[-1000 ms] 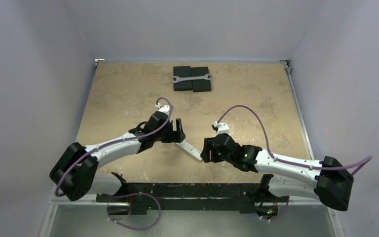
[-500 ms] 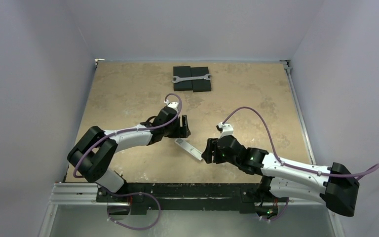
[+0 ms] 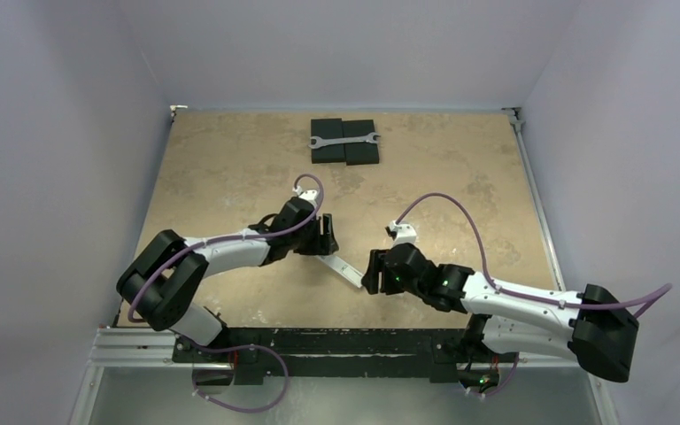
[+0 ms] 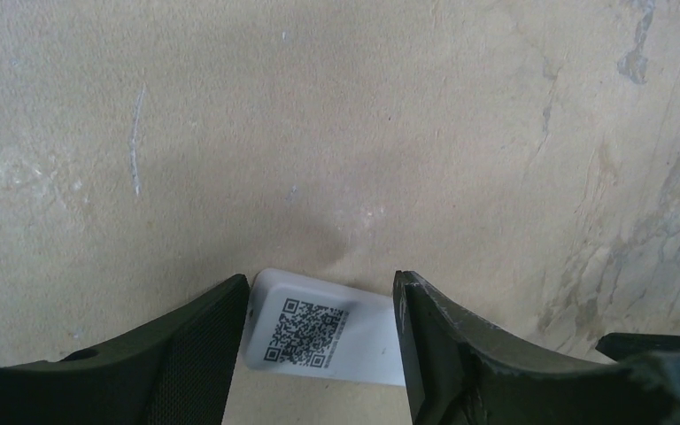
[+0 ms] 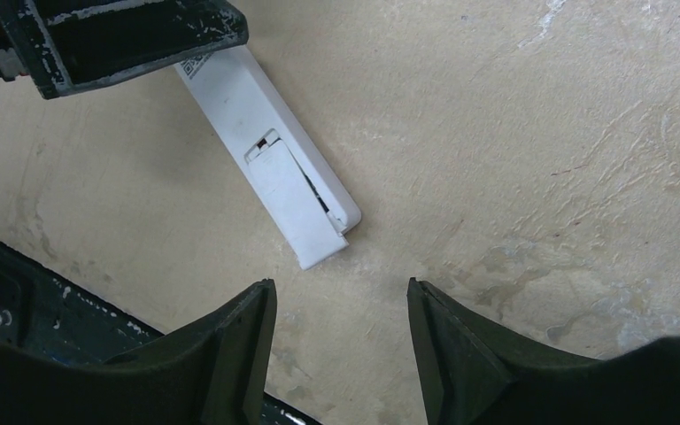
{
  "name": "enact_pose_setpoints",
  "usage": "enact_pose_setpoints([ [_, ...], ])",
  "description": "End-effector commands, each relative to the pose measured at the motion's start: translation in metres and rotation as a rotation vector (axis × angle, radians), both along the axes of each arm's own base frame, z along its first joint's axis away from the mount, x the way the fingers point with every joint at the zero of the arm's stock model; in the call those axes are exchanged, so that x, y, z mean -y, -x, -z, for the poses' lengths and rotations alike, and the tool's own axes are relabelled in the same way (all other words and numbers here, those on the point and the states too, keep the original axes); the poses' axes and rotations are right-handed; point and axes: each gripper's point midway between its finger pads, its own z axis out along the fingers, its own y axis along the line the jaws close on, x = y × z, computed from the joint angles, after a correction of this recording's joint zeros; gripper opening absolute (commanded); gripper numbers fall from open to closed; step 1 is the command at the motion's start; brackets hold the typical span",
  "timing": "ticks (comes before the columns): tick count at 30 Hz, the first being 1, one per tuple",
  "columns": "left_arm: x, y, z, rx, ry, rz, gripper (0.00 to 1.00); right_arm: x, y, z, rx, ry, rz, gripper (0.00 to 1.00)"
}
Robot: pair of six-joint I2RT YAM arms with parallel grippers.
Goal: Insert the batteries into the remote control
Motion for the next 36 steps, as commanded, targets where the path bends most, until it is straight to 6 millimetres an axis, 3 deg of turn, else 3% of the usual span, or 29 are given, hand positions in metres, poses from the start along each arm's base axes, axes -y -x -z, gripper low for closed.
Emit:
enact_pose_setpoints([
  [1, 0.004, 0.003, -0.016, 0.037, 0.053, 0.017, 0.6, -0.005, -0.011, -0.009, 0.029, -0.033, 0.041, 0.63],
  [26, -0.008, 0.044, -0.009, -0.007, 0.097, 0.052, 0.56, -0.004, -0.016, 0.001, -0.041, -0.079, 0.197, 0.63],
  [36, -0.011, 0.049, -0.01, -0.006, 0.098, 0.061, 0.56, -0.01, -0.024, 0.005, -0.07, -0.089, 0.275, 0.57],
])
